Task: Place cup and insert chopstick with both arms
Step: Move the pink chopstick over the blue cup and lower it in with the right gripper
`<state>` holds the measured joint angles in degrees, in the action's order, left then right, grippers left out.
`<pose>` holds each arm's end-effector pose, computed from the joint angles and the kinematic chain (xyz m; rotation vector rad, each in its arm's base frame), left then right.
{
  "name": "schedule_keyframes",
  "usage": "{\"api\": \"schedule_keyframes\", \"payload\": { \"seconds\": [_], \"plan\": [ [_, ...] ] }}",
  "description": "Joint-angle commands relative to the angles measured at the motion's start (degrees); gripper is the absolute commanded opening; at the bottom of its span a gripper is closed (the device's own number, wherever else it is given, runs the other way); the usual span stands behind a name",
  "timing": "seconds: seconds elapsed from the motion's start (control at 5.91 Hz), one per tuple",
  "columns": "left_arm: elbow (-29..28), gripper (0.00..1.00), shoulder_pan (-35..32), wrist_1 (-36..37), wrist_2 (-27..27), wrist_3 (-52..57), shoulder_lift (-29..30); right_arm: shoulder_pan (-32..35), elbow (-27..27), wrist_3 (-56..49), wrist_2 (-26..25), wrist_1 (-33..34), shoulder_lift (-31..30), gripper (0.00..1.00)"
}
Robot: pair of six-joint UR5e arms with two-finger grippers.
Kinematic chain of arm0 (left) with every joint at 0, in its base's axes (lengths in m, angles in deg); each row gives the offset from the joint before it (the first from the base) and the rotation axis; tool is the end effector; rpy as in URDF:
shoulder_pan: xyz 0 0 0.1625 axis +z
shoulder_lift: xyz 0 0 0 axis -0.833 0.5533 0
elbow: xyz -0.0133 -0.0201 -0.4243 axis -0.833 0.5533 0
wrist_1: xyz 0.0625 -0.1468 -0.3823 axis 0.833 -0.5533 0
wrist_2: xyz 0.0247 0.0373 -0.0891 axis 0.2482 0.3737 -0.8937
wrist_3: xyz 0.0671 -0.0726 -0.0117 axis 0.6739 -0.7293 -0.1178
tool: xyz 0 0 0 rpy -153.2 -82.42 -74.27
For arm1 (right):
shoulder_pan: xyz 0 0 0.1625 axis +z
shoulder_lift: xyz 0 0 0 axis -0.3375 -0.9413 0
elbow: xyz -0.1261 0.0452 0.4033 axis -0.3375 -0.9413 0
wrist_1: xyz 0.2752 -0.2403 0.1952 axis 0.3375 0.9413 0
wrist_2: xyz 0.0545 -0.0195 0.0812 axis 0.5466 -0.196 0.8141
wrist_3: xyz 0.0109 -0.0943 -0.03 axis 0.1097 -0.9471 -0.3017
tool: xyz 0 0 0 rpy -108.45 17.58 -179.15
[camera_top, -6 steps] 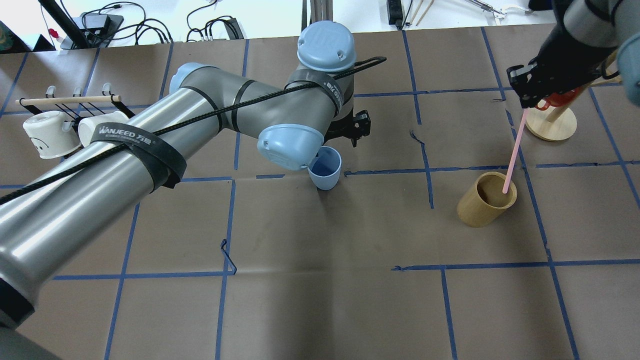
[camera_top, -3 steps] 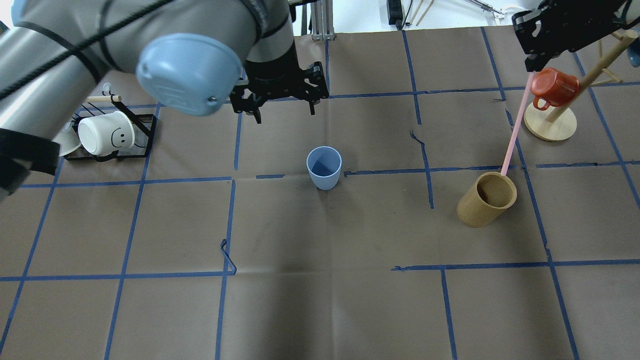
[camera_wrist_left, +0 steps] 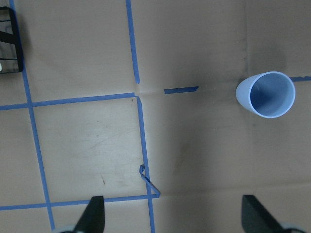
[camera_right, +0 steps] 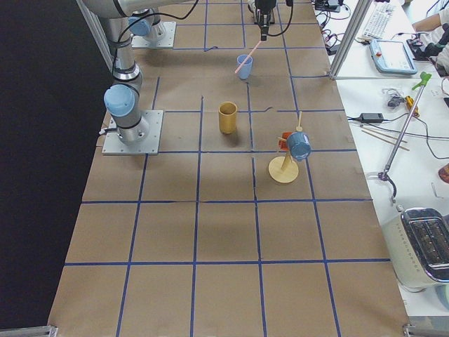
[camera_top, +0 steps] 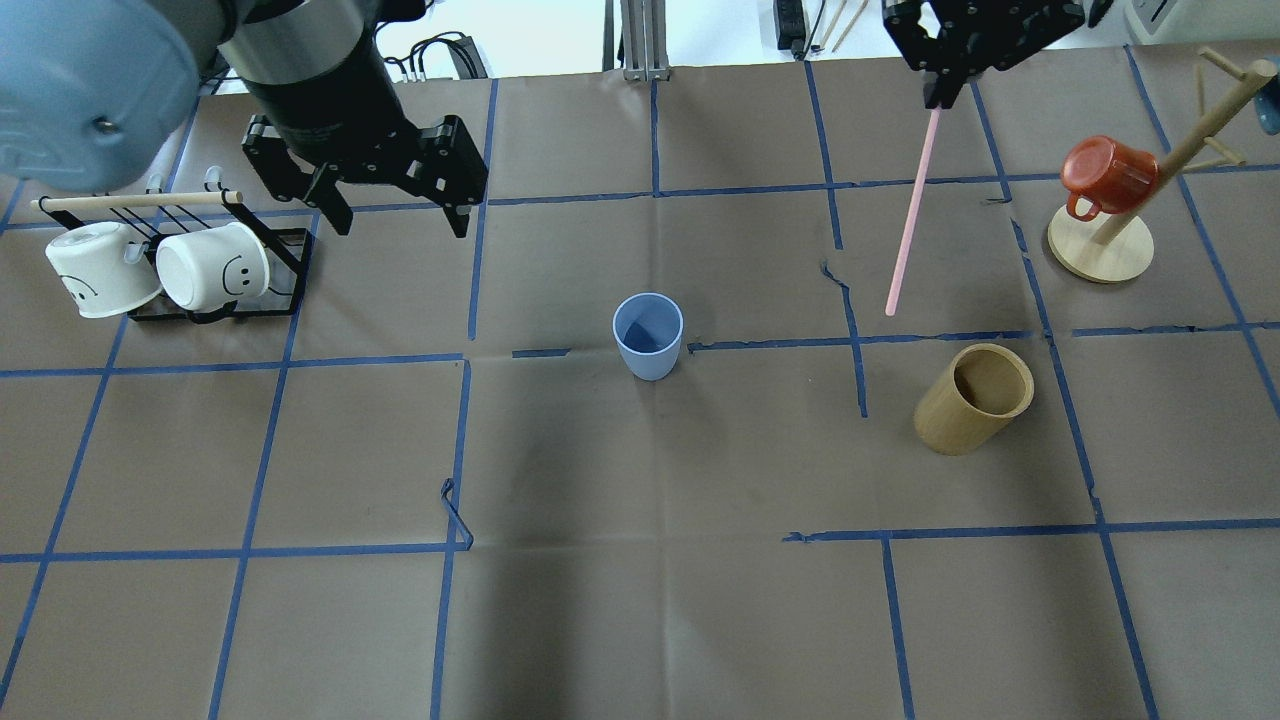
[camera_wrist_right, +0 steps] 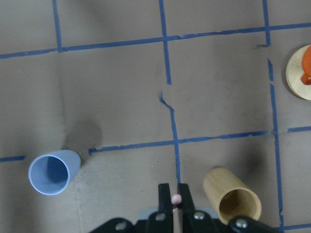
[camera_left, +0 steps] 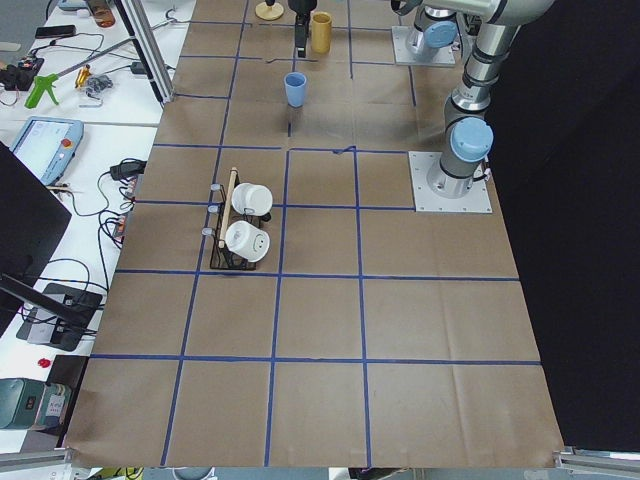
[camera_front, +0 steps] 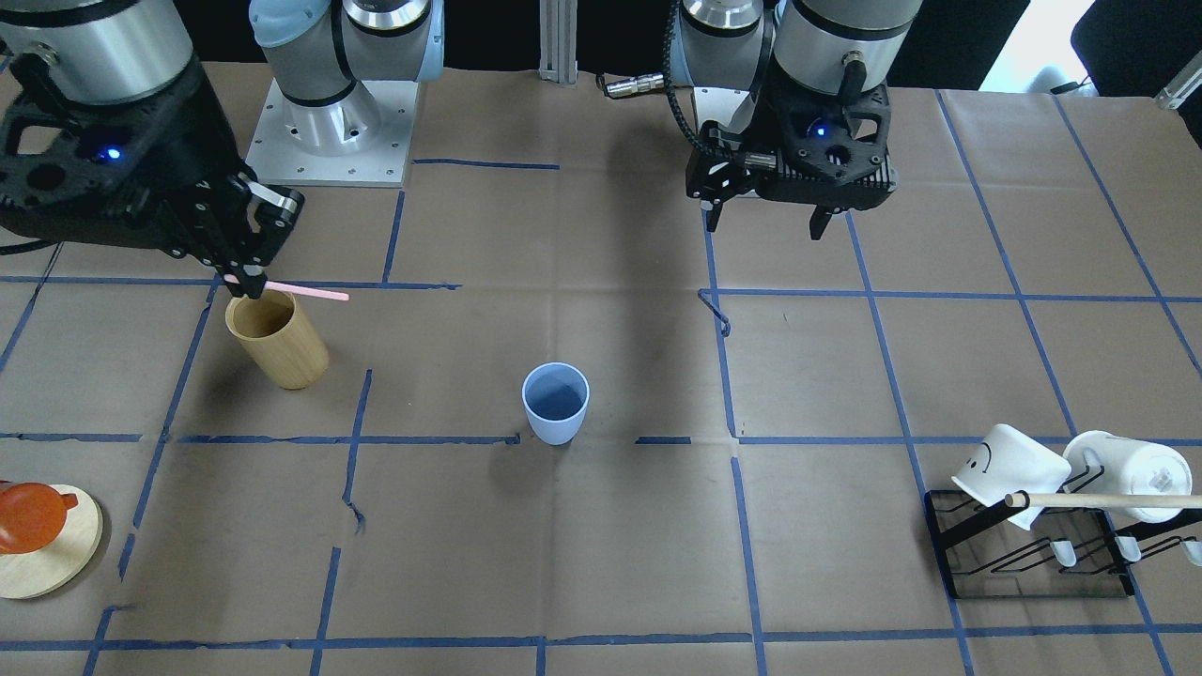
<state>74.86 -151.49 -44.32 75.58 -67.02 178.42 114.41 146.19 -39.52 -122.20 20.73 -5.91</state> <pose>-0.1758 -0.4881 0.5121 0.1544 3.1231 0.0251 0.1792 -0.5749 0.5560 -0.1551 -3.1313 0.1647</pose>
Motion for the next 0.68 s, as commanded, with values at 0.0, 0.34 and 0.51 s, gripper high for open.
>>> {"api": "schedule_keyframes", "payload": {
  "seconds": [0.0,0.34,0.51],
  "plan": [
    [5.52,0.98,2.53,0.69,-0.71,3.74,-3.85,8.19,-11.96,10.46,-0.06,0.15,10.93,0.08],
    [4.94,0.98,2.71,3.15,-0.8,2.0,-3.96,15.15,-17.1,19.27,-0.15,0.76,16.95,0.08],
    [4.07,0.98,3.32,3.5,-0.8,-4.02,-3.52,16.04,-16.94,19.31,-0.15,1.72,18.45,0.08]
  ]
}}
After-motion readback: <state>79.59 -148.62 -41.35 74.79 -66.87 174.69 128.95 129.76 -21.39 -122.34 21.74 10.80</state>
